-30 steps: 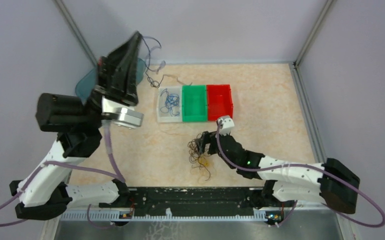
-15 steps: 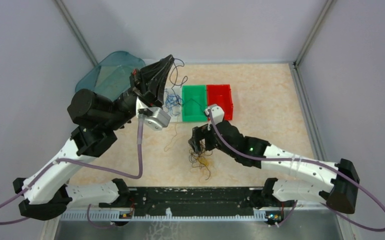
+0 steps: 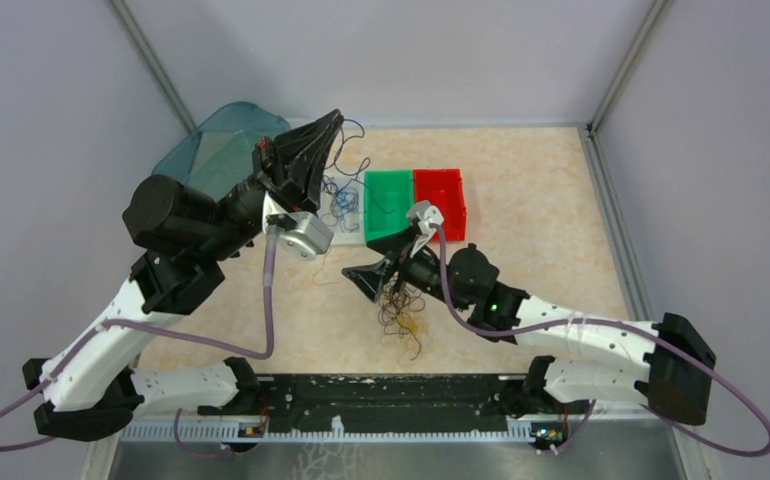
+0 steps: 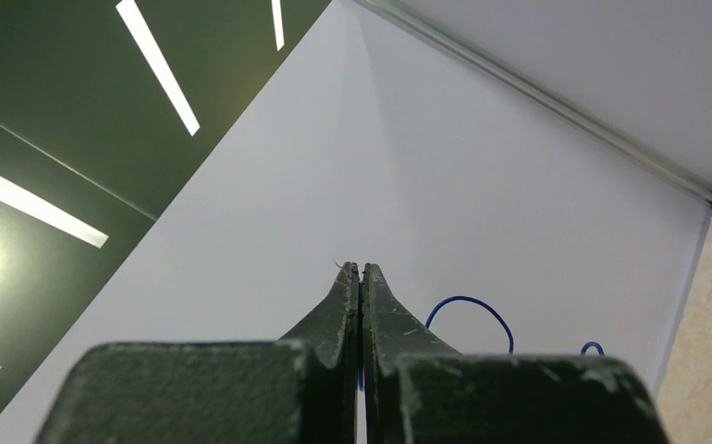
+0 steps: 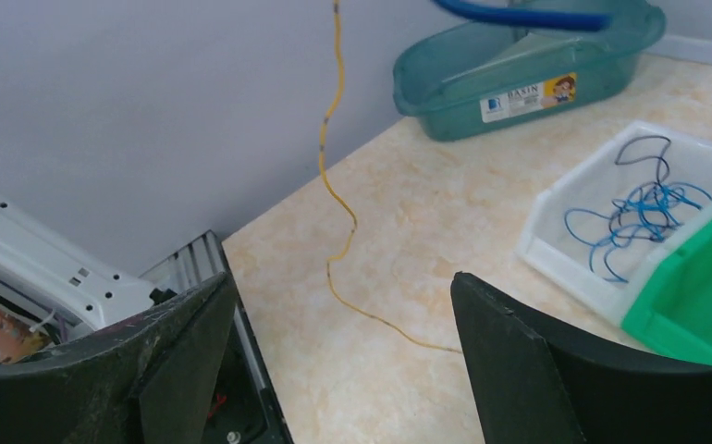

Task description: Untangle the cables

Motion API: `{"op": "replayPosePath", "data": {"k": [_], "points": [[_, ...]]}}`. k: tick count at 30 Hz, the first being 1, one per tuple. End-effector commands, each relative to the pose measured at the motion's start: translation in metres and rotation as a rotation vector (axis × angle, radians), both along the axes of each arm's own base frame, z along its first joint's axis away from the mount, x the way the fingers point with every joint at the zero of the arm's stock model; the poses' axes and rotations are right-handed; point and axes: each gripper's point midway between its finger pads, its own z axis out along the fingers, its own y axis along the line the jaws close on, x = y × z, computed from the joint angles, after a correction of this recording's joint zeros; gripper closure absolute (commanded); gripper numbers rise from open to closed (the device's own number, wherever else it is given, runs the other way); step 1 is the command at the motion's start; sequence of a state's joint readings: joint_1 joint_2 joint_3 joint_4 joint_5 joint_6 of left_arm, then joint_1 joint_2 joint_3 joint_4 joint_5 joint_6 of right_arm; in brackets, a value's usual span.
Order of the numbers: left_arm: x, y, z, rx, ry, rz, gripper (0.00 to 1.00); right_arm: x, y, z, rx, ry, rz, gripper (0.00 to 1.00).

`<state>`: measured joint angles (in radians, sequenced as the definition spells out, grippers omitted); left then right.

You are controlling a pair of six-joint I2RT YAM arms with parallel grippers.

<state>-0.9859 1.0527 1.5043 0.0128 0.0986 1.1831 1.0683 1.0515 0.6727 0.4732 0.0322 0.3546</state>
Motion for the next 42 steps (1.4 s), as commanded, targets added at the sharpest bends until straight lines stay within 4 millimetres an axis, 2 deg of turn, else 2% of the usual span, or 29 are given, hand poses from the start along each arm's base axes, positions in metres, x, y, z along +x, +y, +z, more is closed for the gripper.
{"op": "replayPosePath", "data": {"k": [1,6,11,18,22,27,30,31,32,35,36,37,38,39,42], "points": [[-0.007,0.01,0.012,-0.028,-0.006,-0.008,1.0,-0.005,0.013,0.07,0.252,-0.111,0.069,0.15],[-0.007,0.01,0.011,-0.026,-0.003,-0.007,1.0,0.005,0.022,0.077,0.326,-0.101,0.05,0.26],[-0.008,0.012,0.01,-0.028,0.007,-0.011,1.0,0.018,0.025,0.074,0.333,-0.089,-0.007,0.4],[-0.007,0.014,0.007,-0.027,0.027,-0.005,1.0,0.017,0.036,0.077,0.352,-0.082,0.029,0.43],[-0.006,0.015,0.004,-0.026,0.038,0.002,1.0,0.025,0.038,0.077,0.376,-0.064,-0.001,0.46],[-0.005,0.017,0.004,-0.031,0.056,0.006,1.0,0.044,0.033,0.077,0.42,-0.038,-0.101,0.66],[-0.004,0.017,0.001,-0.021,0.069,0.01,1.0,0.053,0.029,0.081,0.448,-0.035,-0.153,0.87],[-0.005,0.018,0.001,-0.018,0.069,0.011,1.0,0.054,0.028,0.082,0.455,-0.037,-0.161,0.99],[-0.005,0.019,0.001,-0.016,0.068,0.014,1.0,0.055,0.025,0.08,0.455,-0.034,-0.173,1.0],[-0.006,0.024,0.004,-0.018,0.056,0.031,1.0,0.052,0.01,0.077,0.487,-0.015,-0.194,0.98],[-0.006,0.026,0.004,-0.019,0.053,0.033,1.0,0.045,0.009,0.076,0.486,-0.025,-0.167,0.82],[-0.007,0.027,0.005,-0.018,0.049,0.033,1.0,0.04,0.007,0.075,0.483,-0.026,-0.147,0.57],[-0.008,0.027,0.003,-0.012,0.049,0.032,1.0,0.037,0.005,0.072,0.475,-0.021,-0.136,0.45],[-0.009,0.026,0.002,-0.004,0.047,0.027,1.0,0.034,0.002,0.07,0.476,-0.013,-0.129,0.38],[-0.011,0.025,-0.003,0.008,0.045,0.017,1.0,0.023,-0.008,0.069,0.501,-0.008,-0.1,0.3]]}}
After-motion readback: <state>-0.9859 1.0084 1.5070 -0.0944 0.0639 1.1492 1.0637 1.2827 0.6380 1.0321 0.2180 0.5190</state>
